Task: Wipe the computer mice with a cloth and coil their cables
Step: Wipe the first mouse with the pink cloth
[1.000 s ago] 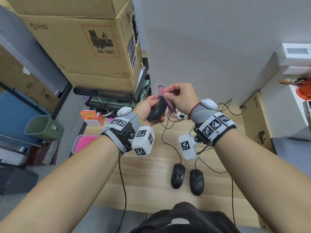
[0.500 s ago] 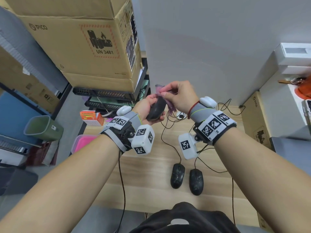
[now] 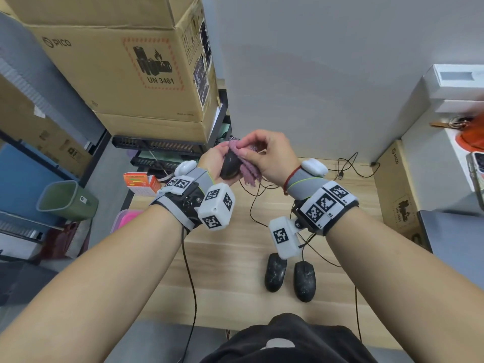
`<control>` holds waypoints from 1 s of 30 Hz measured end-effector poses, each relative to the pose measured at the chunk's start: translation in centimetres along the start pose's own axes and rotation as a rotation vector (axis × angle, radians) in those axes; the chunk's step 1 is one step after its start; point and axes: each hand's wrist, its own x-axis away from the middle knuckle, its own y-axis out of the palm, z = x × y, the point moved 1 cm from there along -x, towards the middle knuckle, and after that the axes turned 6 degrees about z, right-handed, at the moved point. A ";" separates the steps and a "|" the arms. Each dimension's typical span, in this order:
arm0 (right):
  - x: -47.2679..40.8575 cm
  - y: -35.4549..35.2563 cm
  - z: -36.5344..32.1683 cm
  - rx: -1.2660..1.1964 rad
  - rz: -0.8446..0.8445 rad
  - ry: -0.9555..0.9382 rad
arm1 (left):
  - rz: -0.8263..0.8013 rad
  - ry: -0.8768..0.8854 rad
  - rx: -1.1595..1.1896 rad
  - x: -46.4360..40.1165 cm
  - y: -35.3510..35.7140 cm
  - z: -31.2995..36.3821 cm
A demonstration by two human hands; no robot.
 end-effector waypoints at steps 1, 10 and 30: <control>0.0 0.0 0.0 -0.003 -0.009 0.005 | -0.008 -0.004 0.002 0.0 0.1 -0.1; -0.1 0.0 0.4 -0.003 -0.176 0.009 | 0.009 -0.003 0.010 -0.4 -0.4 0.3; -1.1 -1.8 4.5 0.227 -0.013 0.231 | -0.045 0.111 -0.520 0.6 -0.2 -2.1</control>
